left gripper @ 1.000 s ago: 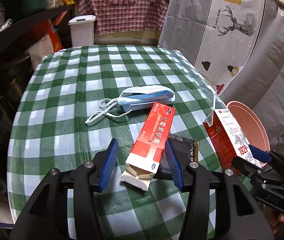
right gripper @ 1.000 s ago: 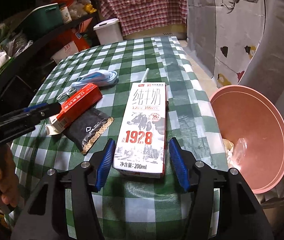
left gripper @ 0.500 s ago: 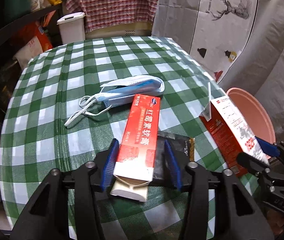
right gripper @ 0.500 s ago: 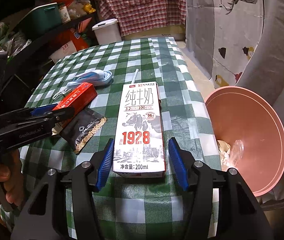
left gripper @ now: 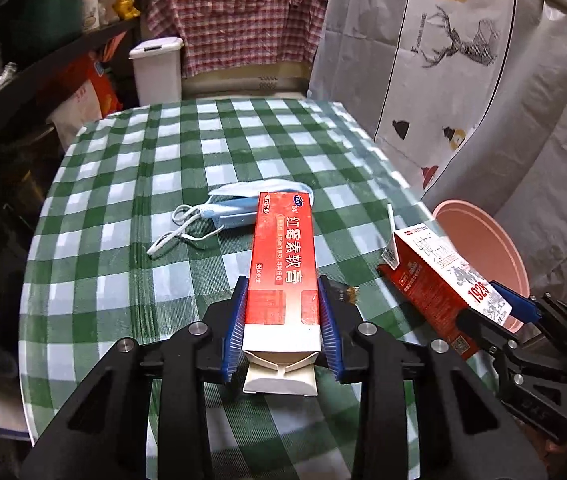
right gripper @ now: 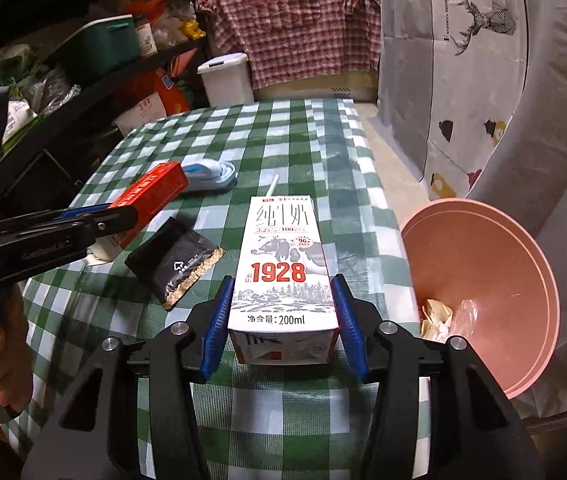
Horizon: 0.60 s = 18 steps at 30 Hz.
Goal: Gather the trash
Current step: 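Close the right gripper on the milk carton while the left grasps the red toothpaste box, then carry the milk carton and red box over the pink bin with both grippers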
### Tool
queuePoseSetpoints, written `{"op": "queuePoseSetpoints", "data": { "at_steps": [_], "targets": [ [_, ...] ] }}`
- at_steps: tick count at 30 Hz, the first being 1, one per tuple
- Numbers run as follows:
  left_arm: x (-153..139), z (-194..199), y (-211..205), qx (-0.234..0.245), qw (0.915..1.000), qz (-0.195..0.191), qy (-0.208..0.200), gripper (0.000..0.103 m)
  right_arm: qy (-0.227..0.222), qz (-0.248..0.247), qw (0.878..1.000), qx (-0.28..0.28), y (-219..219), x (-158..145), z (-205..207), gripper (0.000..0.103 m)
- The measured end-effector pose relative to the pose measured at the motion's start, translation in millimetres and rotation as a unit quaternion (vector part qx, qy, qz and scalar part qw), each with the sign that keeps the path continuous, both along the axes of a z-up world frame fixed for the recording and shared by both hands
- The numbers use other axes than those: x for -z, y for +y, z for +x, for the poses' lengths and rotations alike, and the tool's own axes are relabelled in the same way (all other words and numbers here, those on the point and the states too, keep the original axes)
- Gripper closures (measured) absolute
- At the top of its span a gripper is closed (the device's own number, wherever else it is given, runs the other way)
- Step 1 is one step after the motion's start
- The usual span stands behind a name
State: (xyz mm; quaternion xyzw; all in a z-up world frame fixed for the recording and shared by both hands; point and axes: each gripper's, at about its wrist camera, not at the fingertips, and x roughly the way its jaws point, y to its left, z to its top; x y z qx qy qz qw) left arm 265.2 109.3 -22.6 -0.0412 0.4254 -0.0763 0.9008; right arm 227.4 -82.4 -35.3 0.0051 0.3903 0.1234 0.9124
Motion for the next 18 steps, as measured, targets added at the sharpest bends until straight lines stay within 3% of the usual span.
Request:
{"op": "queuePoseSetpoints", "data": {
  "at_steps": [7,18],
  "targets": [
    [-18.4,-23.1,-4.9,-0.016,0.9998,0.001,-0.015,0.07,-0.021,0.001,1.0,-0.002,-8.4,-31.5,-5.8,0.054],
    [-42.0,-50.4,-17.0,-0.039,0.9984,-0.004,-0.041,0.069,-0.097,-0.014,0.995,-0.016,-49.9,-91.7,-14.6,0.054]
  ]
}}
